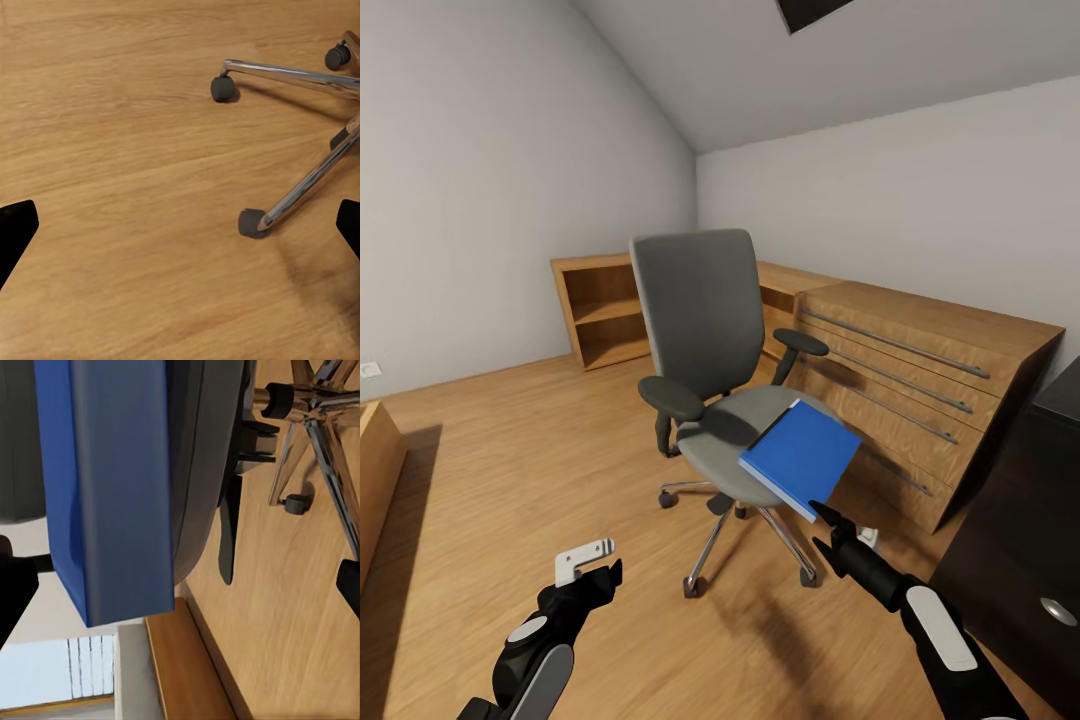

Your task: In the bedroom, organize the workspace by keeping the computer under the desk, ensuring the monitor is on the desk, placing the keyboard on the desk next to the monitor, placing the mouse on the desk next to the keyboard, moving the folder from the swivel chair onto the desk next to the mouse, stacking the notebook on top of the folder with the pen on top of the notebook, and positioning the swivel chair next to the desk.

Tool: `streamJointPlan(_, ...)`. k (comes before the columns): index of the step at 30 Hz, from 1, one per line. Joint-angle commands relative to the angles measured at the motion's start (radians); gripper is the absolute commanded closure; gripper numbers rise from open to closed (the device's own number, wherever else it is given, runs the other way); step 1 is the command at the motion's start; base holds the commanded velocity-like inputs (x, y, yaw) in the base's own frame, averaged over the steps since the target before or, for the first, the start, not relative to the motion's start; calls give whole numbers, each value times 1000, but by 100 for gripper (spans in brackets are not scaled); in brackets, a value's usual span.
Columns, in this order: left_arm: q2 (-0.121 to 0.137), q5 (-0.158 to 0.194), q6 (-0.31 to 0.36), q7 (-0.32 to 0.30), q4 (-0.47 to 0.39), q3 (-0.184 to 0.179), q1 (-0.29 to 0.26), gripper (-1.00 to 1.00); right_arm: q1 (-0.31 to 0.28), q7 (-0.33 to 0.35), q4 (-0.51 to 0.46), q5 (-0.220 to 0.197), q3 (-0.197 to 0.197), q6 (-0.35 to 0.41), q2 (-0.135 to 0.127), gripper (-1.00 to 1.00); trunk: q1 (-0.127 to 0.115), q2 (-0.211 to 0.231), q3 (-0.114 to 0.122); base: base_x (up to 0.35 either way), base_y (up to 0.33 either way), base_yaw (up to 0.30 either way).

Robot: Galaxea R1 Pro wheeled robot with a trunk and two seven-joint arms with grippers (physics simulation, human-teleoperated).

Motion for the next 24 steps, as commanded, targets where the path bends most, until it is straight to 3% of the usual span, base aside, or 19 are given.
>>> streamJointPlan(1, 1, 9, 1, 10, -1, -2, -1, -100, -1, 1, 0, -2, -2, 7, 0, -100, 0, 0, -1, 0, 0, 0)
streamJointPlan(19, 0, 9, 1, 10, -1, -2, -1, -100, -1, 1, 0, -2, -1, 6, 0, -100, 0, 0, -1, 0, 0, 0)
streamJointPlan(24, 0, 8, 1, 10, -1, -2, -1, -100, -1, 1, -1, -2, -1, 6, -1, -100, -2, 1, 18, 0, 0, 0)
